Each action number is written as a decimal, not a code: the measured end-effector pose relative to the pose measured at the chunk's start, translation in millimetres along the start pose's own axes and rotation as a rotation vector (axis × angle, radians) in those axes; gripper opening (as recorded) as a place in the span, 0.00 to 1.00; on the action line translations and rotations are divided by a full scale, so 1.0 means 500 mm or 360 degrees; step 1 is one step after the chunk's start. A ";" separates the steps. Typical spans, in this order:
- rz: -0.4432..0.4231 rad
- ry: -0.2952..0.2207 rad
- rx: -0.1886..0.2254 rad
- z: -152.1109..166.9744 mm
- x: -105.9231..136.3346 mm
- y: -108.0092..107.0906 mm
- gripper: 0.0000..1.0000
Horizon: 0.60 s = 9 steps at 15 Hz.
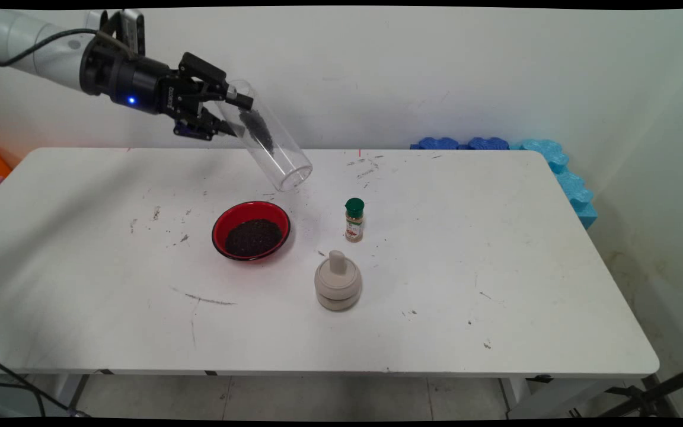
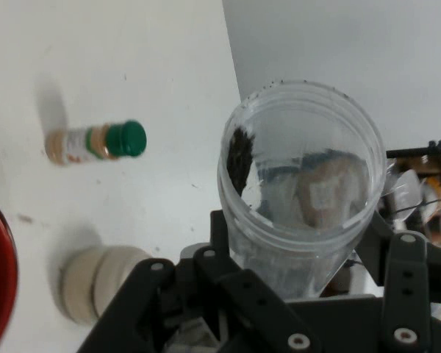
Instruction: Pour the black seasoning powder in the red bowl
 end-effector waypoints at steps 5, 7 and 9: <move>0.0368 0.0033 0.0045 0.000 0.029 0.023 0.00; 0.0515 0.0038 0.0062 0.002 0.038 0.032 0.00; 0.0706 0.0034 0.0088 0.007 0.046 0.041 0.00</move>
